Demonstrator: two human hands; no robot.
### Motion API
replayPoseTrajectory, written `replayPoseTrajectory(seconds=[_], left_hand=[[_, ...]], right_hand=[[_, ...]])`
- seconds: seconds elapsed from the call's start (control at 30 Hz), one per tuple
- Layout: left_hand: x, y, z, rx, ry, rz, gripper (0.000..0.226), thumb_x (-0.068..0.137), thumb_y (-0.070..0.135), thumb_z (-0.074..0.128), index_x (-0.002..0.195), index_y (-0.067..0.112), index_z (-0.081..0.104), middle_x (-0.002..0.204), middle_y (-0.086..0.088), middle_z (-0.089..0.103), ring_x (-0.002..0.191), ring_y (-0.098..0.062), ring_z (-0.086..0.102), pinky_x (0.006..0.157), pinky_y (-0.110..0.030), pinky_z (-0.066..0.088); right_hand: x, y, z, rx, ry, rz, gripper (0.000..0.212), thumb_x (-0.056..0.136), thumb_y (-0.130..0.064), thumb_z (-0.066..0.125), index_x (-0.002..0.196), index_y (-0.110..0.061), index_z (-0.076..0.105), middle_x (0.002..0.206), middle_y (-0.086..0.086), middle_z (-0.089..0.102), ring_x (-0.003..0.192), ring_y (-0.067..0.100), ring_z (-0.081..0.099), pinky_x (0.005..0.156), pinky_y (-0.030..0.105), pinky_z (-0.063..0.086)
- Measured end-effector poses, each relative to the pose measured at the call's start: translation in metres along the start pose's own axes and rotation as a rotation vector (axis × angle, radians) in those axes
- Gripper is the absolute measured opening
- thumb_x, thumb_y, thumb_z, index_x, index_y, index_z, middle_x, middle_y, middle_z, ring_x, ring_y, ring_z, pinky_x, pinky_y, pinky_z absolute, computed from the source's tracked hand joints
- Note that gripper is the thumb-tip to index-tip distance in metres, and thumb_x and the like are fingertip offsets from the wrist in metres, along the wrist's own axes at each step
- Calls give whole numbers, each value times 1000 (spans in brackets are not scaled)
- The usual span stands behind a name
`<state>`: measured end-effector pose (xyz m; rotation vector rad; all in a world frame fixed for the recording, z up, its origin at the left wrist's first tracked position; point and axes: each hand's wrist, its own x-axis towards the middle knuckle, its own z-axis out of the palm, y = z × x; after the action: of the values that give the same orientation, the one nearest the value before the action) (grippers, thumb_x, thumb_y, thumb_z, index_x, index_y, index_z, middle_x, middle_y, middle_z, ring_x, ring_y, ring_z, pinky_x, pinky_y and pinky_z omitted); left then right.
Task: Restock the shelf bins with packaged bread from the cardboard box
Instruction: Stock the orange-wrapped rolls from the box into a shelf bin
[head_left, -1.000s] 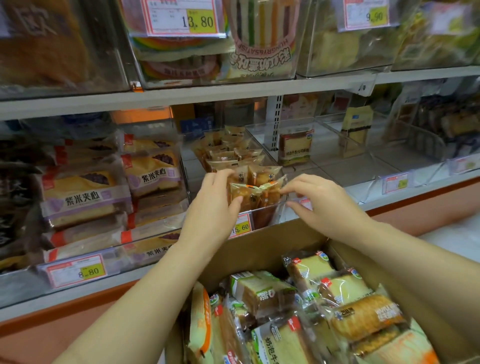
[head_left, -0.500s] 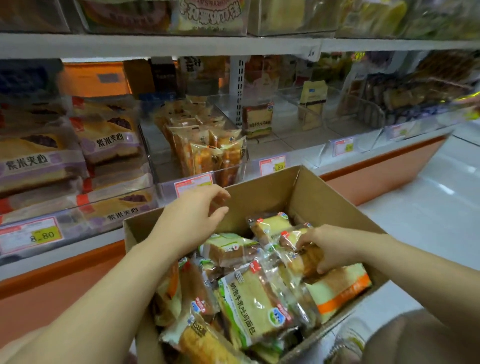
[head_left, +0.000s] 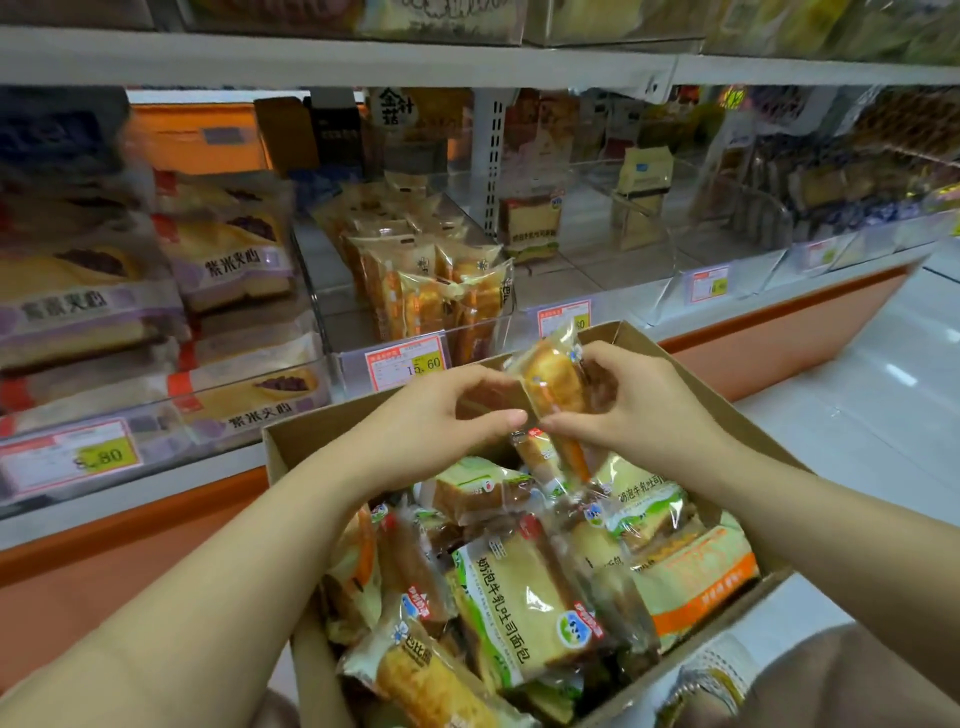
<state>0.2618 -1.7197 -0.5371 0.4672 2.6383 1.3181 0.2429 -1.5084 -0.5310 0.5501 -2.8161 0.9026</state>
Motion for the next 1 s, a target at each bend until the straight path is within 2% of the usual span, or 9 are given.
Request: replayPoseTrajectory(seconds=[0.1,0.23,0.37,0.5,0.6,0.67,0.77,0.83,1.0], left_hand=[[-9,3,-3,-114,31,43,49,74,48,69,119,44,48,115,25,60,104,13,56,89,-12,45],[-21,-4,-15,-115,169,124,61,79,27,74,131,36,44,119,24,57,106,12,55,87,-10,45],[-38,-16,-39,-154,357,125,56,79,29,75,124,41,44,116,21,61,103,5,61,89,-26,52],[-60,-29,-64,-190,514,52,58,76,29,76,122,32,40,117,15,58,109,2,57,96,-33,49],[-73,-38,-74,-115,522,18,55,80,26,73,123,32,38,119,20,52,116,2,51,99,-30,45],[-78,-43,-76,-92,521,10,56,81,26,73,125,30,39,125,16,51,124,-6,48,101,-31,43],[-82,-47,-79,-103,515,5,55,83,27,72,127,31,39,127,13,52,123,-7,49,99,-31,46],[-83,-47,-81,-128,511,-9,54,84,28,70,127,34,38,122,17,51,118,-4,51,96,-29,48],[-78,-44,-84,-171,490,-46,55,85,30,68,132,31,38,121,17,48,114,-10,55,92,-38,53]], right_hand=[[1,-34,14,308,74,40,27,66,-41,80,80,-32,60,71,-16,63,66,-7,57,60,11,42],[7,-63,27,588,66,102,33,69,-39,79,96,-26,67,90,-10,72,87,3,66,81,32,56],[10,-77,36,707,-19,69,46,67,-46,73,108,-31,60,101,-8,70,85,6,68,77,26,55],[2,-76,63,371,-347,30,36,80,-34,73,113,-28,58,105,-9,64,90,13,65,86,32,54],[-11,-85,92,30,-745,-207,56,83,-38,69,134,-32,46,129,-7,47,100,5,53,82,4,38],[-18,-94,109,-109,-829,-323,61,85,-39,67,139,-31,42,137,-5,36,109,7,45,86,7,34],[-21,-103,128,-204,-741,-358,48,83,-38,67,125,-21,52,127,-2,39,111,17,49,95,27,42],[-18,-99,133,-173,-639,-319,35,78,-43,71,102,-21,57,109,-5,45,99,17,53,87,32,45],[-5,-83,95,-10,-462,-134,22,73,-40,76,77,-32,56,85,-9,52,70,1,48,62,16,35]])
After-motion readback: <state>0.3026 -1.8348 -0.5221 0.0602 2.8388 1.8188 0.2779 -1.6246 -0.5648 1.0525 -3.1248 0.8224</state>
